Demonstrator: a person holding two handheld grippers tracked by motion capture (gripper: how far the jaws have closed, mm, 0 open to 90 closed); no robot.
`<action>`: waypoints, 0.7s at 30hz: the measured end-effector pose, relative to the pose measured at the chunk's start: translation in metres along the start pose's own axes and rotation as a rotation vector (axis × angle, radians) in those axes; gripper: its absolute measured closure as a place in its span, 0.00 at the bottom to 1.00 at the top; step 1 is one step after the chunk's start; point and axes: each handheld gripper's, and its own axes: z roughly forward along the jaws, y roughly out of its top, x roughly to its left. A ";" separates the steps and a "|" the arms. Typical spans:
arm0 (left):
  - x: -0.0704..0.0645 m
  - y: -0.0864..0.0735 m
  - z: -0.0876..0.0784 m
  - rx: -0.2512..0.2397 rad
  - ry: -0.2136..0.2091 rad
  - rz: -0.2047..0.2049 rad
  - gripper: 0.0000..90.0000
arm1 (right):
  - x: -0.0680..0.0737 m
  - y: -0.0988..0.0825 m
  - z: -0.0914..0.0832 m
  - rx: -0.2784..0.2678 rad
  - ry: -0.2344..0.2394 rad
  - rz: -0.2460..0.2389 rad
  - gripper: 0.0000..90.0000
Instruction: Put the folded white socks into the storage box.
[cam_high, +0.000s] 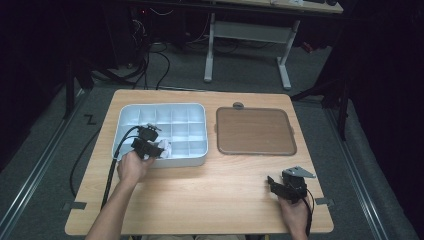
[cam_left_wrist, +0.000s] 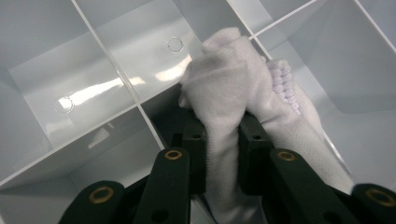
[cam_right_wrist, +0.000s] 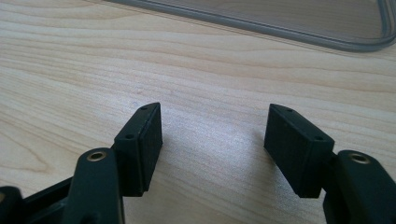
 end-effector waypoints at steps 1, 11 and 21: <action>0.000 0.000 0.000 -0.011 -0.001 -0.002 0.85 | 0.000 0.000 0.000 0.000 0.000 0.000 0.42; -0.001 0.005 -0.014 -0.067 -0.025 0.003 0.79 | 0.000 0.000 0.000 0.000 0.001 0.000 0.42; 0.005 0.014 -0.027 -0.107 -0.041 -0.042 0.60 | 0.000 0.000 0.000 0.000 0.001 0.001 0.42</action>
